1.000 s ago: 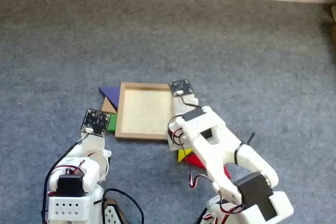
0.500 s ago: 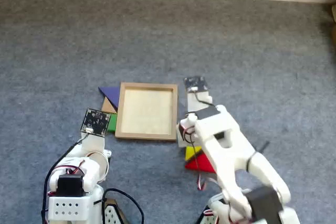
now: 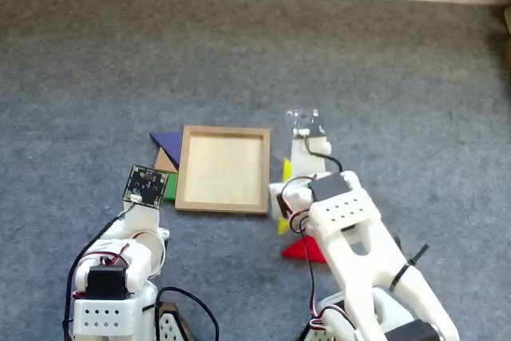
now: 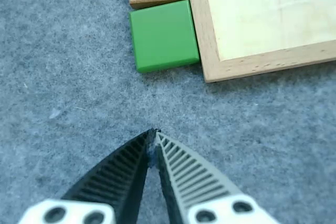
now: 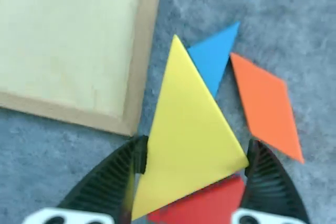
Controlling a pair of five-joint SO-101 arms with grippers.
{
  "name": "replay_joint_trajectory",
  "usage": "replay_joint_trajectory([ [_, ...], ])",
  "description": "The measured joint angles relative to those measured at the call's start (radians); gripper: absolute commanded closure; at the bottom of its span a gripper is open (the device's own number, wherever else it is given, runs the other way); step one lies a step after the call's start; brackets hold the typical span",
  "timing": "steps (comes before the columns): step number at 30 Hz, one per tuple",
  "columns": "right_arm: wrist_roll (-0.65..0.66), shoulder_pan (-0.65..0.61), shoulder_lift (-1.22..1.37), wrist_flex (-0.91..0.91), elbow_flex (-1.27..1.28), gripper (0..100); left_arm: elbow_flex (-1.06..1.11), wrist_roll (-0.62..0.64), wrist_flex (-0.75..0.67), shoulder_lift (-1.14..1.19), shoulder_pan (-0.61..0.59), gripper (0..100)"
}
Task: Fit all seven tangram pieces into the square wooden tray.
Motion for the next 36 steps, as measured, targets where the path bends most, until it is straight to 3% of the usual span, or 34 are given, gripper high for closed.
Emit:
replay_joint_trajectory([
  [6, 0.0, -0.078, 0.081, -0.031, -0.126, 81.5, 0.0, 0.0, 0.0, 0.0, 0.0, 99],
  [21, 0.0, -0.273, 0.617, -0.034, -0.605, 81.0, 0.0, 0.0, 0.0, 0.0, 0.0, 99],
  [23, -0.011, -0.285, 0.692, -0.034, -0.675, 78.2, 0.0, 0.0, 0.0, 0.0, 0.0, 99],
  [28, -0.15, -0.302, 0.821, 0.002, -0.824, 60.1, 0.0, 0.0, 0.0, 0.0, 0.0, 99],
  [36, -0.164, -0.308, 0.824, 0.219, -0.956, 59.4, 0.0, 0.0, 0.0, 0.0, 0.0, 99],
])
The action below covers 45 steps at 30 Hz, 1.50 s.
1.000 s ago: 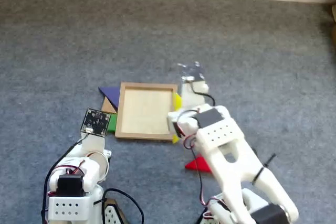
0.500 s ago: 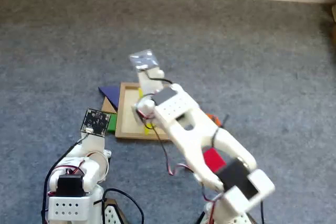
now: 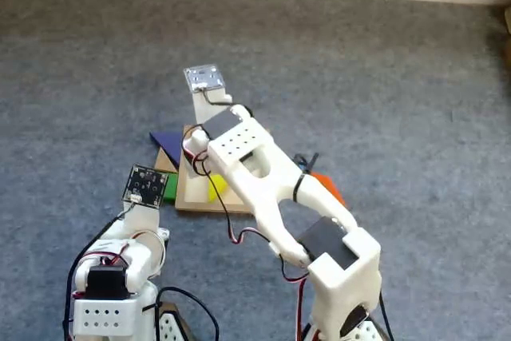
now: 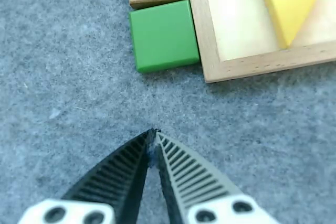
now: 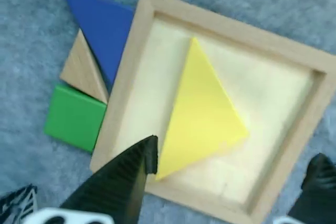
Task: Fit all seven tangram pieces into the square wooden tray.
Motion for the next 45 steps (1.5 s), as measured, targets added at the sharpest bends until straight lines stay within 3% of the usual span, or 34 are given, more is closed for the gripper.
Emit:
replay_joint_trajectory([
  [3, 0.0, 0.003, -0.052, 0.058, 0.0, 61.8, 0.0, 0.0, 0.0, 0.0, 0.0, 99],
  [8, 0.103, 0.08, -0.146, 0.135, 0.015, 83.7, 0.0, 0.0, 0.0, 0.0, 0.0, 99],
  [15, 0.288, 0.152, -0.199, -0.008, 0.213, 98.6, 0.0, 0.0, 0.0, 0.0, 0.0, 99],
  [22, 0.5, 0.16, -0.199, -0.201, 0.373, 99.4, 0.0, 0.0, 0.0, 0.0, 0.0, 99],
  [36, 0.517, 0.149, -0.203, -0.575, 0.582, 99.4, 0.0, 0.0, 0.0, 0.0, 0.0, 99],
  [45, 0.517, 0.014, -0.201, -0.615, 0.605, 99.4, 0.0, 0.0, 0.0, 0.0, 0.0, 99],
])
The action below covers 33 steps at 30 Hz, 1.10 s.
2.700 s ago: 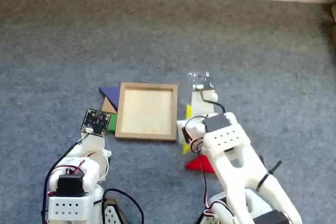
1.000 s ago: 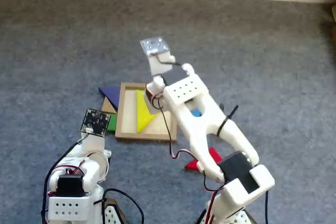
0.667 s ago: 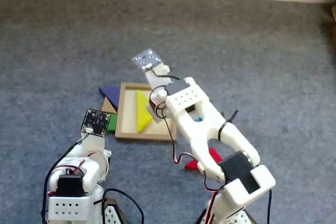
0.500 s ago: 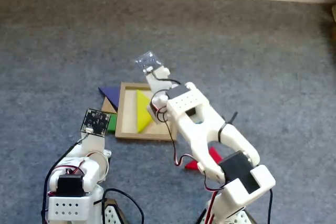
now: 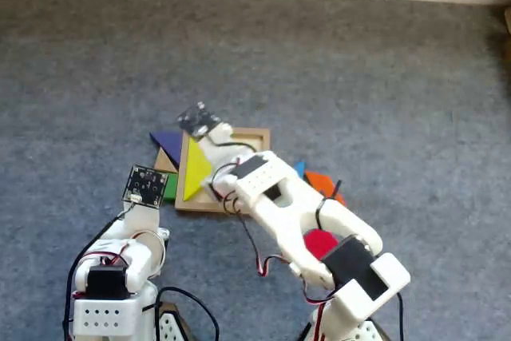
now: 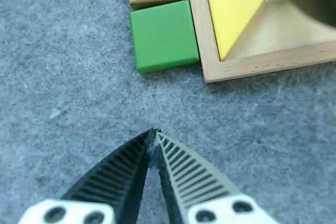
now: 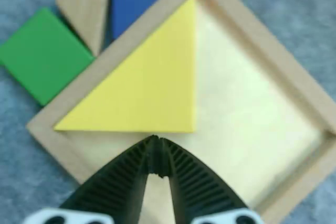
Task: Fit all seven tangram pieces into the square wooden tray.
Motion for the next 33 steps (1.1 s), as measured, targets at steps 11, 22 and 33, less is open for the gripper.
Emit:
replay_joint_trajectory([
  [11, 0.0, -0.018, -0.087, 0.041, 0.0, 99.4, 0.0, 0.0, 0.0, 0.0, 0.0, 99],
  [22, 0.002, 0.138, -0.144, -0.017, 0.064, 99.4, 0.0, 0.0, 0.0, 0.0, 0.0, 99],
  [33, 0.006, 0.261, 0.032, 0.138, -0.041, 99.3, 0.0, 0.0, 0.0, 0.0, 0.0, 99],
])
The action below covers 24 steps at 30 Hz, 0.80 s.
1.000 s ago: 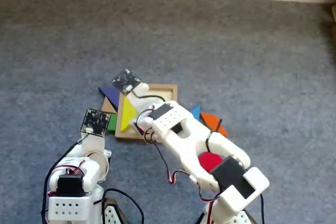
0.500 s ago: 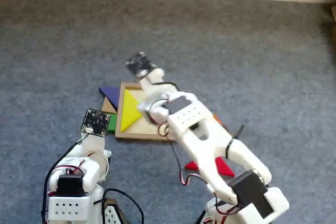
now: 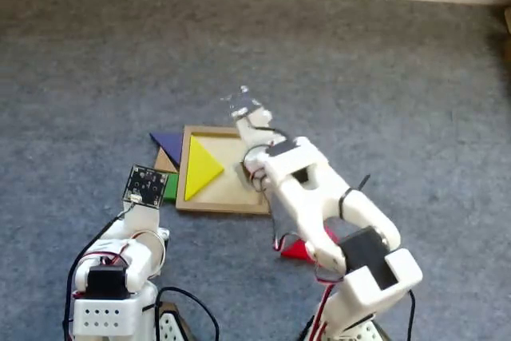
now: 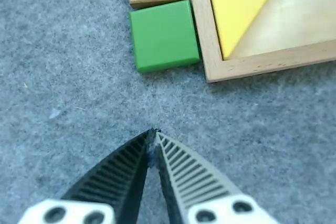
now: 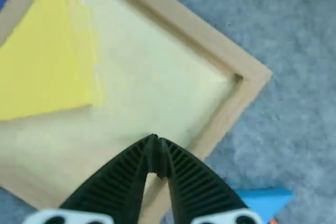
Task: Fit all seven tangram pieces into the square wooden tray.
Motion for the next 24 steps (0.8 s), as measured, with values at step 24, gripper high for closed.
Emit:
replay_joint_trajectory([
  [24, 0.146, 0.124, -0.348, 0.516, -0.129, 85.4, 0.0, 0.0, 0.0, 0.0, 0.0, 99],
])
